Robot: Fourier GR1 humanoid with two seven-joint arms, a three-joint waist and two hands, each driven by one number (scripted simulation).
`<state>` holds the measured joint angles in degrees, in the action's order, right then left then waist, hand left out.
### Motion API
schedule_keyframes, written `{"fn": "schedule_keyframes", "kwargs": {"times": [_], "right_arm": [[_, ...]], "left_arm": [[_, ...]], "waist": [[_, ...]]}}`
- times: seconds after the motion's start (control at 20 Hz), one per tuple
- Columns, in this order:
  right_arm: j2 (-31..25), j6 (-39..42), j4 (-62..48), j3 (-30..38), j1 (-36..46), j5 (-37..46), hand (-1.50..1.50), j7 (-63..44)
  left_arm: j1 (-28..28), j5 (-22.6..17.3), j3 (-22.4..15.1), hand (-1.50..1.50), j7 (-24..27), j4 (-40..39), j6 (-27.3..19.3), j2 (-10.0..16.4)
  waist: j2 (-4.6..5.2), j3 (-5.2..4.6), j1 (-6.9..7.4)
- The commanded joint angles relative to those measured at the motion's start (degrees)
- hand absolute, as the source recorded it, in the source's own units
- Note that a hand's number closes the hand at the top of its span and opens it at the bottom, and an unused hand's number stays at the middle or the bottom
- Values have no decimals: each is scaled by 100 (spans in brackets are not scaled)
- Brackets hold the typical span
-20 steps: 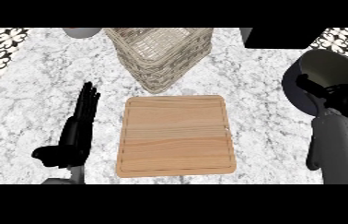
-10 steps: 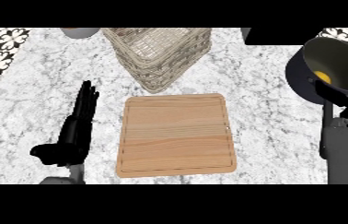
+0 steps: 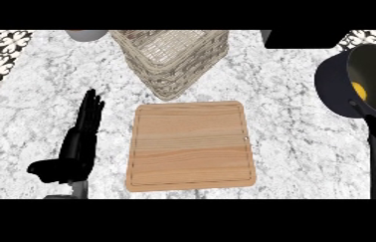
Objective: Pick the lemon from the cutting board and place it in the pot
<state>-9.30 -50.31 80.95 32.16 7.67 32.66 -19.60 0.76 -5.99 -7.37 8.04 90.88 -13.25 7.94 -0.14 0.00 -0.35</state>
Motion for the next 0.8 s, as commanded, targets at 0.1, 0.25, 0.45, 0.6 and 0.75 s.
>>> {"fn": "schedule_keyframes", "kwargs": {"times": [0.1,0.25,0.45,0.6,0.75], "right_arm": [[184,134,1003,110,-1180,-1183,-150,1100],[381,168,1340,181,-1645,-1296,-150,1227],[34,532,805,558,-1632,-2095,-150,1859],[-9,628,1271,770,-2000,-2174,-150,1671],[283,413,827,1092,-1868,-2852,-150,2703]], "left_arm": [[136,87,39,0,-55,133,70,1],[-58,238,-3,0,52,-53,2,-172],[15,174,82,0,73,-127,173,-262],[-174,316,124,0,-329,137,-25,-238],[-83,291,120,0,-609,478,80,-153]], "waist": [[2,2,-2],[6,0,-5],[10,1,14],[6,1,-8],[4,5,1]]}}
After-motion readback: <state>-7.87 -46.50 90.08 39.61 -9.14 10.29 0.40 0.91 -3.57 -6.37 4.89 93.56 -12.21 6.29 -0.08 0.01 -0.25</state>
